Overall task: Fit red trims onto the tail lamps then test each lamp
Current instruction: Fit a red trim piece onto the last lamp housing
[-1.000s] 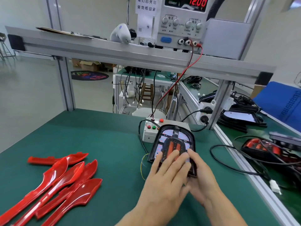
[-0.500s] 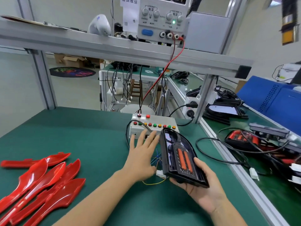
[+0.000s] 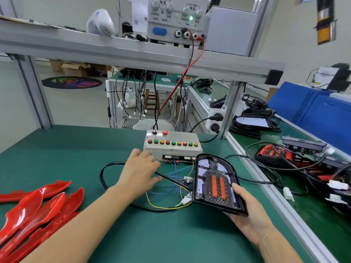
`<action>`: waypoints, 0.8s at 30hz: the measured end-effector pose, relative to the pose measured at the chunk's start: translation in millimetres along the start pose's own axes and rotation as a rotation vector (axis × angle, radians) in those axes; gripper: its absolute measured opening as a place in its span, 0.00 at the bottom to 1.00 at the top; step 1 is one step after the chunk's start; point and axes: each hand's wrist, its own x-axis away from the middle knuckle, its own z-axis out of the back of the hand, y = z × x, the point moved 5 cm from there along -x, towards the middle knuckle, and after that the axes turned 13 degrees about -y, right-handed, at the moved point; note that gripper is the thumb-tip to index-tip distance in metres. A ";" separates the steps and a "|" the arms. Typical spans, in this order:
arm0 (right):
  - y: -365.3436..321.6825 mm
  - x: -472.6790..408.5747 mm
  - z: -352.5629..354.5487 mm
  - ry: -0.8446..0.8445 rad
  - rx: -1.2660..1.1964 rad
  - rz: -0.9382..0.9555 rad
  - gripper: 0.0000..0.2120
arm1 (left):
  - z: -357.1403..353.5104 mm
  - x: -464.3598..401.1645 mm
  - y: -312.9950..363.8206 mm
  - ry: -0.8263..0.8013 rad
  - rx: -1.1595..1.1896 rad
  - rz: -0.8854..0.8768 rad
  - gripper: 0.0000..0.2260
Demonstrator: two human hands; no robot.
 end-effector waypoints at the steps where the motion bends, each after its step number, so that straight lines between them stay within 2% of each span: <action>1: 1.2 0.4 2.9 0.026 0.026 -0.008 0.12 | -0.9 5.1 2.2 0.029 -0.023 -0.007 0.16; 6: 4.5 -2.8 5.9 0.078 0.274 -0.086 0.13 | -15.4 20.2 18.5 0.061 0.040 -0.014 0.22; 9: 5.5 -3.6 2.1 0.088 0.389 -0.105 0.11 | -23.5 20.3 15.5 0.002 0.022 0.001 0.27; 11: 7.4 -5.6 -1.3 0.096 0.448 -0.113 0.10 | -28.7 18.6 6.3 -0.047 0.037 0.032 0.26; 14: 10.4 -10.8 -13.6 0.112 0.577 -0.116 0.08 | -23.4 13.0 -6.1 0.022 0.030 0.057 0.26; 16: 8.2 -16.5 -19.3 0.169 0.694 -0.087 0.09 | -24.9 7.9 -13.6 0.021 0.056 0.101 0.25; 20: 4.3 -25.2 -24.7 0.234 0.839 -0.050 0.09 | -42.9 5.2 -20.9 -0.079 0.166 0.161 0.22; 24: -1.4 -28.9 -18.0 0.199 0.902 -0.087 0.10 | -50.8 7.7 -22.6 -0.116 0.266 0.138 0.20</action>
